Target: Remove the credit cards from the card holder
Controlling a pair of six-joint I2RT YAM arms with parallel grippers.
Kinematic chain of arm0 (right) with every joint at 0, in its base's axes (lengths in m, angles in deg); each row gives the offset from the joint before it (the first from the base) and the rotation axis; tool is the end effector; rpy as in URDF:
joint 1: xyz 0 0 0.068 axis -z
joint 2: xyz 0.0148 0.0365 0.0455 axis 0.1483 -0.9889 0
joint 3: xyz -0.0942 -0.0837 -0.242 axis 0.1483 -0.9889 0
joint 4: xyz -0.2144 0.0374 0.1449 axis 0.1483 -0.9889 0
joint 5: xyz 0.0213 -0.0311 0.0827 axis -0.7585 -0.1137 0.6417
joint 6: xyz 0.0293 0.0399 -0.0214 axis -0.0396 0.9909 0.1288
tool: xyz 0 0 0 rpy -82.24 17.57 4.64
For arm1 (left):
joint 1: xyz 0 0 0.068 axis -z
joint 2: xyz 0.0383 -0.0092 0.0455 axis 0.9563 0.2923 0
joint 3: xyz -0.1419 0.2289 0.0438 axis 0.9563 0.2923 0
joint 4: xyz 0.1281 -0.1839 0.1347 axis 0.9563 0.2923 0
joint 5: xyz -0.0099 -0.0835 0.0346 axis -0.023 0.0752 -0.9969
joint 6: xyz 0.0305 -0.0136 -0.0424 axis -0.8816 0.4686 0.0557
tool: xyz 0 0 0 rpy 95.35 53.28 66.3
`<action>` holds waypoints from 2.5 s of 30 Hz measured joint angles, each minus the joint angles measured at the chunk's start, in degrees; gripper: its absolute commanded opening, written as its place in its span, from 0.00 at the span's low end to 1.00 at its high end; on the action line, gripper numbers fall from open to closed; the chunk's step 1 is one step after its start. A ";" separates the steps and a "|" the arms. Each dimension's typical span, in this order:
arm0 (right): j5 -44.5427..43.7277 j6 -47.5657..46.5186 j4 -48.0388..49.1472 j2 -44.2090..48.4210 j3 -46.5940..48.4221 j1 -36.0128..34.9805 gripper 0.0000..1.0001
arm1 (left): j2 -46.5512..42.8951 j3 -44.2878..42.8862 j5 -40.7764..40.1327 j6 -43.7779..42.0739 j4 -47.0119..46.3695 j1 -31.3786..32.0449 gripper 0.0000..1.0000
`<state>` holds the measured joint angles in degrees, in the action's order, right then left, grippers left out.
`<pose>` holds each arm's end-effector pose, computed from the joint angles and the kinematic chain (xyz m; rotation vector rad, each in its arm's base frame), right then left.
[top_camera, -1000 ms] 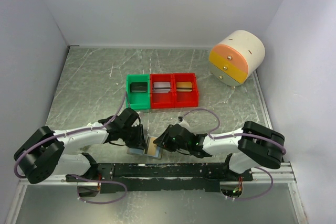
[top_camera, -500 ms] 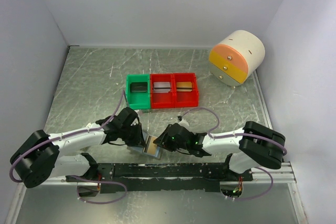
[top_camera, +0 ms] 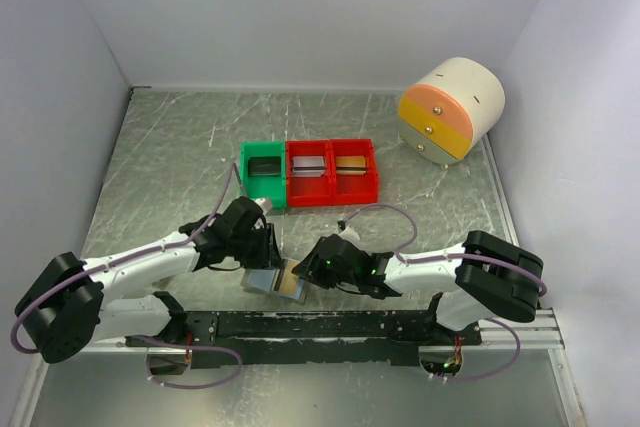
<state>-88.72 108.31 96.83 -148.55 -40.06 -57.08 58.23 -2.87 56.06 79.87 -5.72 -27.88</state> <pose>0.1071 0.2236 0.1282 0.5361 2.5371 1.0789 0.1476 -0.1579 0.1707 0.0542 2.7254 -0.8170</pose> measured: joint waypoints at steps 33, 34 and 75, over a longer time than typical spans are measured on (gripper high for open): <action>0.13 0.48 1.99 -1.81 0.33 0.02 0.35 | 0.96 4.44 1.09 2.05 -4.20 -0.02 0.07; 0.11 0.42 1.75 -1.81 0.50 0.02 0.35 | 0.74 4.44 1.07 2.05 -4.00 -0.02 0.07; 1.57 -4.66 -4.13 -4.09 6.45 0.00 0.37 | -3.87 4.33 -1.42 2.47 1.05 0.00 0.13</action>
<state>-87.14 103.66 92.70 -152.64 -33.61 -57.08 54.36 1.46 54.64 82.34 -4.67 -27.88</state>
